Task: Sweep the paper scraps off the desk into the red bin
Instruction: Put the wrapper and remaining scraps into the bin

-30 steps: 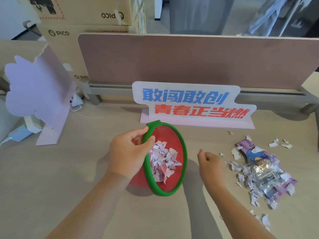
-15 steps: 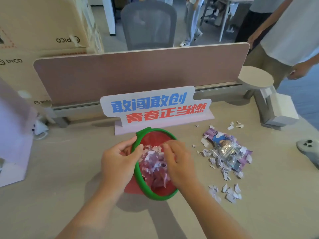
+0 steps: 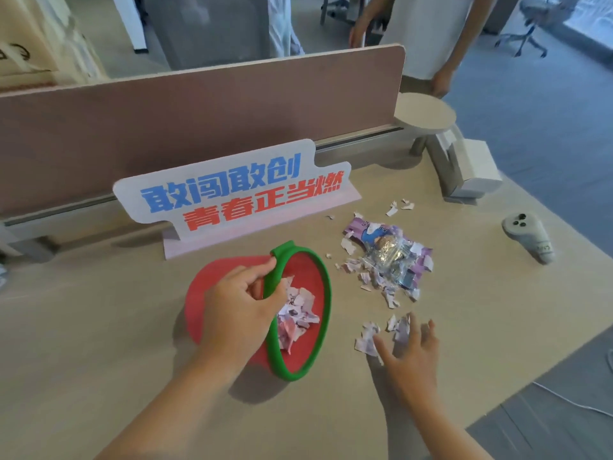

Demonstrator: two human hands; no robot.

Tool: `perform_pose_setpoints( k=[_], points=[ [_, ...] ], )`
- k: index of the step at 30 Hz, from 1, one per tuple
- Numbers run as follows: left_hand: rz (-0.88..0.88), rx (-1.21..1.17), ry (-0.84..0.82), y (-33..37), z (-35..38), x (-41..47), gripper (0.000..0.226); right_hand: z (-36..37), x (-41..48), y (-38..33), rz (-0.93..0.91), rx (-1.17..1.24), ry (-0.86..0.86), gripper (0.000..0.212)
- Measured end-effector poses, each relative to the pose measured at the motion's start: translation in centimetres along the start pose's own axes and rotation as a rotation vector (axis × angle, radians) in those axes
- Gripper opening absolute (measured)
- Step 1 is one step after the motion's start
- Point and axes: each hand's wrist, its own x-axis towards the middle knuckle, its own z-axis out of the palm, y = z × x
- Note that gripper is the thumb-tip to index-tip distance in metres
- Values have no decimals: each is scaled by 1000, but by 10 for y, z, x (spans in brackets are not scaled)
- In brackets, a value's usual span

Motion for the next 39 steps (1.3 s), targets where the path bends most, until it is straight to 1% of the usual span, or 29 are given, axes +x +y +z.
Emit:
perform_pose_setpoints(
  k=[1,3,6,8,9,13,15,18,20,25,28,30,31,33,34,35,36,37,39],
  points=[
    [-1,0,-1,0,1,1,36,5,5,1,-29,-69,-3,85],
    [-11,-1,4,-1,4,4,36,7,13,-8,-95,-103,20,84],
    [-23,21,33,-2,6,8,34,9,20,-23,-264,-157,42,76],
    [-30,28,42,-3,8,8,33,16,23,-23,-320,-260,42,76],
    [-30,36,47,-3,9,8,33,19,25,-22,-334,-281,57,72],
    [-26,45,67,0,13,10,32,26,32,-18,-452,-193,142,32],
    [-17,48,81,1,15,13,30,28,36,-15,-544,-139,122,23],
    [-24,41,90,1,17,15,30,25,41,-16,-590,-127,78,20],
    [-25,44,95,1,18,16,31,24,43,-18,-596,-165,90,19],
    [-21,38,100,-3,18,14,34,20,56,-20,-702,-236,110,40],
    [-29,46,100,-3,18,13,34,16,61,-31,-631,-286,18,40],
    [-53,40,107,-4,16,12,34,13,62,-40,-498,-314,-79,38],
    [-62,34,111,-5,15,12,35,10,64,-46,-403,-283,-110,37],
    [-74,24,116,-5,13,11,36,1,65,-59,-192,-117,-161,34],
    [-78,15,121,-4,11,11,36,-6,61,-70,-143,-18,-200,32],
    [-84,9,122,-3,10,11,36,-14,54,-84,-139,79,-201,32],
    [-89,8,120,-2,10,11,35,-21,44,-98,-182,161,-175,32],
    [-92,10,119,-1,9,12,35,-27,33,-114,-250,220,-150,34],
    [-99,11,114,0,11,12,34,-33,12,-145,-384,259,-172,38]
  ],
)
